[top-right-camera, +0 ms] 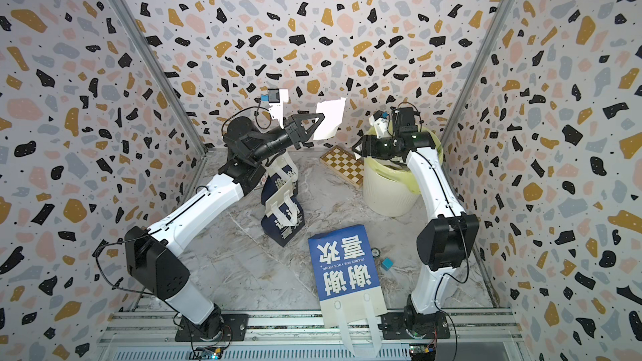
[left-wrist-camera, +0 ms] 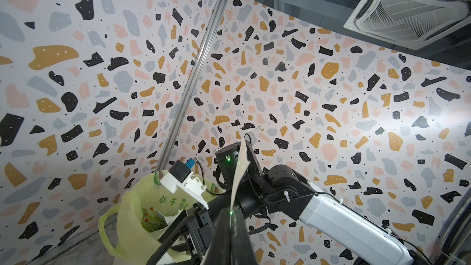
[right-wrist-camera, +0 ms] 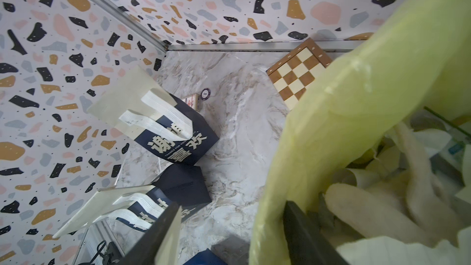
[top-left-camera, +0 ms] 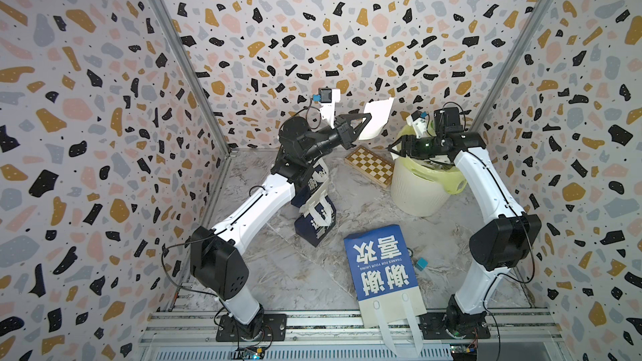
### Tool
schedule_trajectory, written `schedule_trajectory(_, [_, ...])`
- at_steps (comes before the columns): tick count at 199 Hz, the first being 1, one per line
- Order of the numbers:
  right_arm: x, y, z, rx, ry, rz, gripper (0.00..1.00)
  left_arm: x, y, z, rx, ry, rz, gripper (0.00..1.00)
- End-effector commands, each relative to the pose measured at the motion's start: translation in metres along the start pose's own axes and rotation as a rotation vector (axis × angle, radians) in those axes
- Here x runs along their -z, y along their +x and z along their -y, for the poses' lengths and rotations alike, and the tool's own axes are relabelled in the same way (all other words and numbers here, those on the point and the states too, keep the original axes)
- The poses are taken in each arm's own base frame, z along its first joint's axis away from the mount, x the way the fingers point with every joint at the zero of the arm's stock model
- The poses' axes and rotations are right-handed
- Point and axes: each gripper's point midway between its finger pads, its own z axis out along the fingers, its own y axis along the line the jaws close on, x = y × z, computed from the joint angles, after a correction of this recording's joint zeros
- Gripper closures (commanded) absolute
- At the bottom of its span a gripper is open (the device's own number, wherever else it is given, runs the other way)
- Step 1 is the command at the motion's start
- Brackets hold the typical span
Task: Shred takeout receipts and throw away
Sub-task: Move the trash bin to the center of the board.
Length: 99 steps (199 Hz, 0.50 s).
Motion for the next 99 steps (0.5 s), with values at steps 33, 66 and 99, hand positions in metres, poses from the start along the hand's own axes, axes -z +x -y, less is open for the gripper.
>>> schedule_trajectory(33, [-0.005,0.015,-0.087,0.032,-0.268,-0.041,0.35,0.022,-0.017,0.013,-0.07,-0.028,0.022,1.0])
schedule_trajectory(66, [0.019,-0.006,-0.084,0.032,-0.251,0.032,0.35,0.019,-0.013,0.006,-0.013,-0.028,0.027,1.0])
schedule_trajectory(99, [0.074,-0.042,-0.035,0.003,-0.101,0.212,0.33,0.0,-0.001,-0.009,0.063,0.005,0.034,1.0])
